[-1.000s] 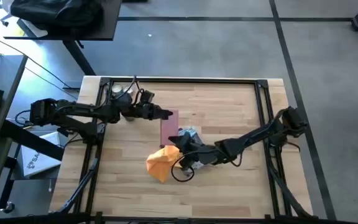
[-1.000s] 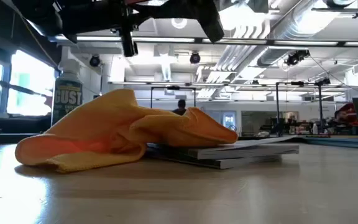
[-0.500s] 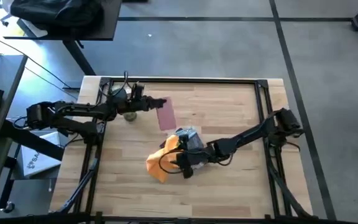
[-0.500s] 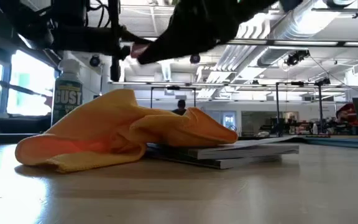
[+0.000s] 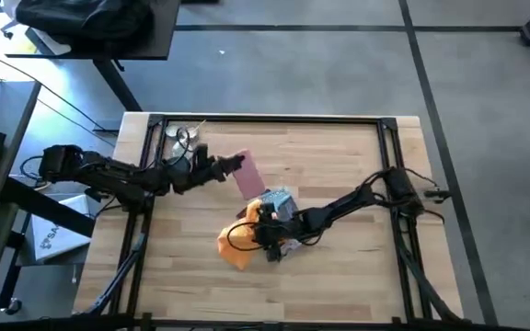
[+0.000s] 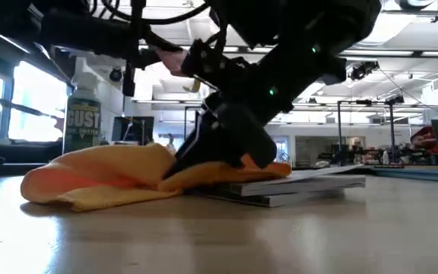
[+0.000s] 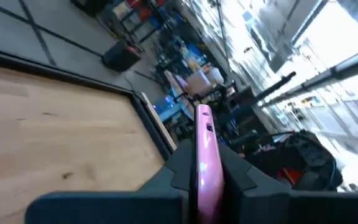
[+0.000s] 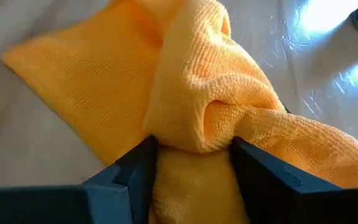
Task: Apply microfiber cloth
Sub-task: Wipe the front and back of the cellphone using the orange microfiber cloth
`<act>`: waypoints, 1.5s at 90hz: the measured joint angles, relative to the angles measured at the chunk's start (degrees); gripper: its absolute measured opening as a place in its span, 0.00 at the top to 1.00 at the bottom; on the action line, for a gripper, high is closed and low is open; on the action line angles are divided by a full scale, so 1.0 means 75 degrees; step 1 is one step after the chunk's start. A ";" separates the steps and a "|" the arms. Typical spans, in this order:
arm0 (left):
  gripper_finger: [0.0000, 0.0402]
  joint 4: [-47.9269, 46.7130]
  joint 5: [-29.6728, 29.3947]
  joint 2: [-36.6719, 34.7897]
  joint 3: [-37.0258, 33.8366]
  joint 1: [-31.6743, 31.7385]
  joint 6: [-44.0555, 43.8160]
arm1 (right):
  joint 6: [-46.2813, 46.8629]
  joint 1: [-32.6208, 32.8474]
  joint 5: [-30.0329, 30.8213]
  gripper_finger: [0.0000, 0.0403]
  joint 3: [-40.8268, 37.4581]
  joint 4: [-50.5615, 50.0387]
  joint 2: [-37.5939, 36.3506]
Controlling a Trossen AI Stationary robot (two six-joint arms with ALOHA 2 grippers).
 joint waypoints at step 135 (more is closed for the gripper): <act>0.97 -0.0338 -0.2082 0.0772 -0.0002 -0.3347 -0.2279 | -0.2397 0.0798 0.3266 1.00 0.5455 -0.6042 0.0007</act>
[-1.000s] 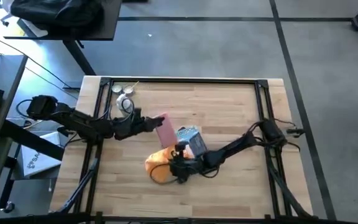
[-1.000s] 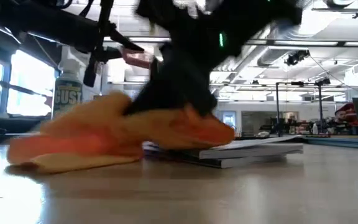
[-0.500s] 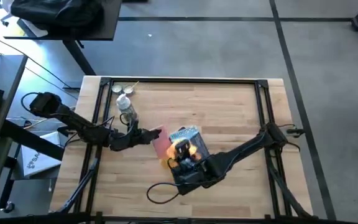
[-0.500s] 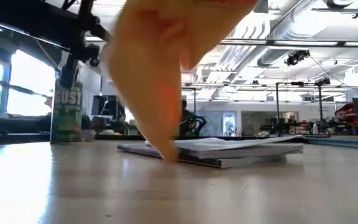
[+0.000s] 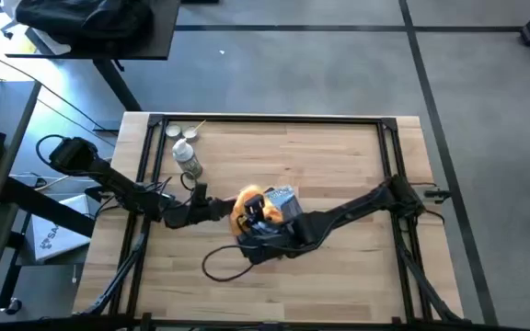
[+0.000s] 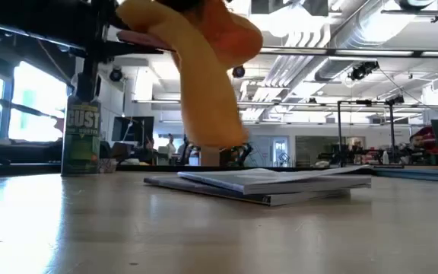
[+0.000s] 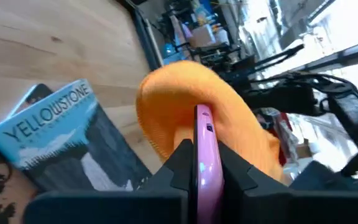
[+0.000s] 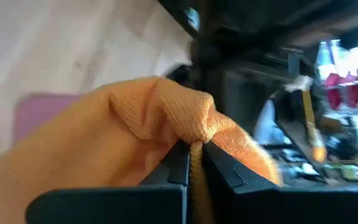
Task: Apply microfiber cloth
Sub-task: Wipe the front and back of the cellphone using the orange microfiber cloth
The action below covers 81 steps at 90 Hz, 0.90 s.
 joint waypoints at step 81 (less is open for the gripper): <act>0.97 0.0816 0.0212 -0.0020 0.0203 -0.1096 0.0835 | 0.0367 -0.0037 0.0075 1.00 -0.0518 0.0222 -0.0884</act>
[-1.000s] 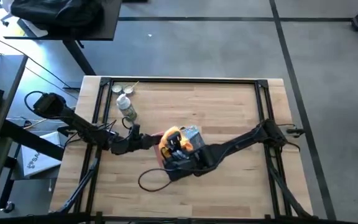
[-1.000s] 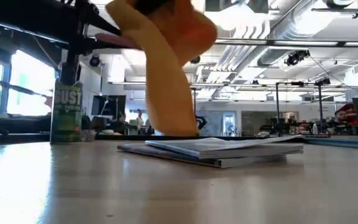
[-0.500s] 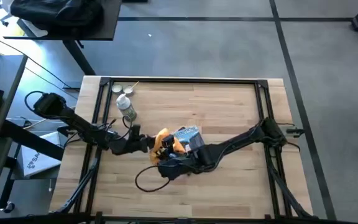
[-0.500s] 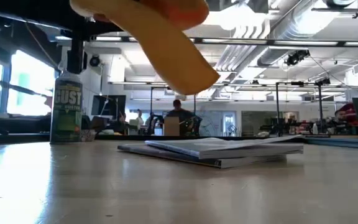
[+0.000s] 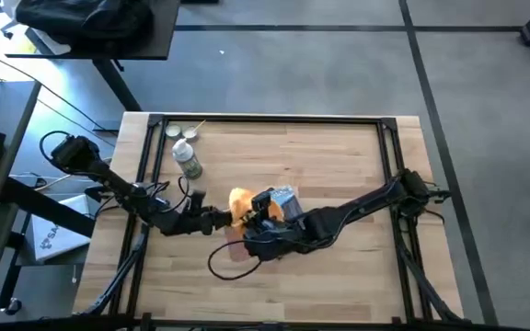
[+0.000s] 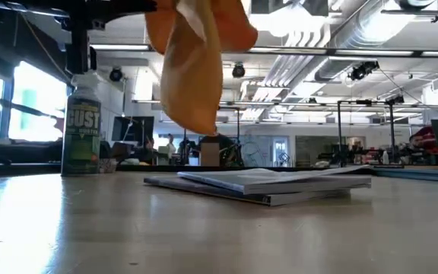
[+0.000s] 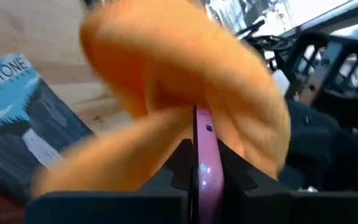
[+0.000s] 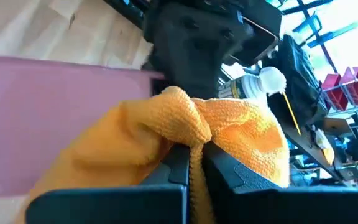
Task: Apply microfiber cloth
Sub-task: Wipe the front and back of the cellphone using the orange microfiber cloth
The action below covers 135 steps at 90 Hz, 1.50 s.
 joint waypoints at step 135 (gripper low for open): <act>0.97 0.1102 0.0782 -0.0041 0.0012 0.1174 0.0237 | 0.0487 0.0254 -0.2519 1.00 -0.1565 0.3317 0.0063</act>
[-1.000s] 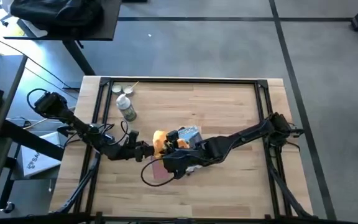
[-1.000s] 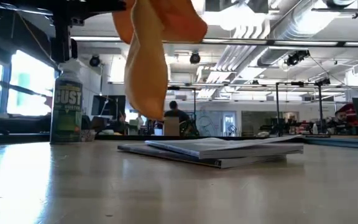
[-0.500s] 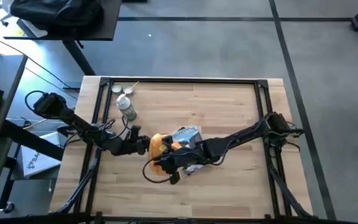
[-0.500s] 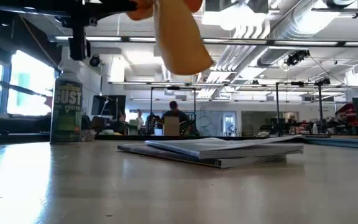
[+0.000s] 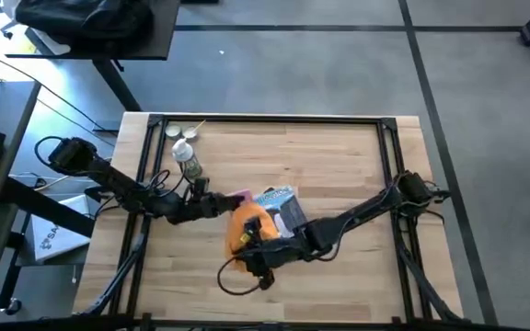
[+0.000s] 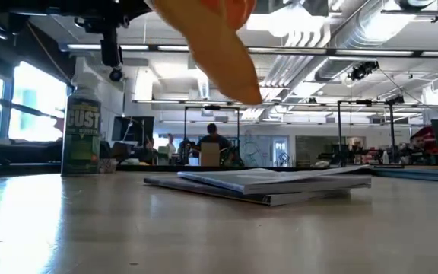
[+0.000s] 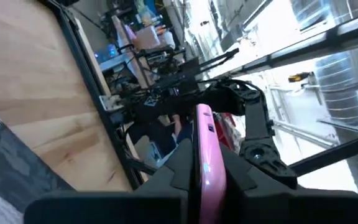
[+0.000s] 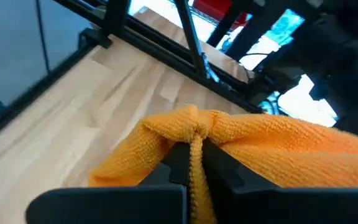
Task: Apply microfiber cloth
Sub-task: Wipe the front and back of the cellphone using the orange microfiber cloth
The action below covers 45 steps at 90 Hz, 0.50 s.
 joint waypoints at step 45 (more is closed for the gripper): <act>0.97 0.0209 0.0212 0.0006 0.0000 -0.0810 0.0058 | -0.0936 -0.0514 0.0285 1.00 0.0017 0.0012 -0.0770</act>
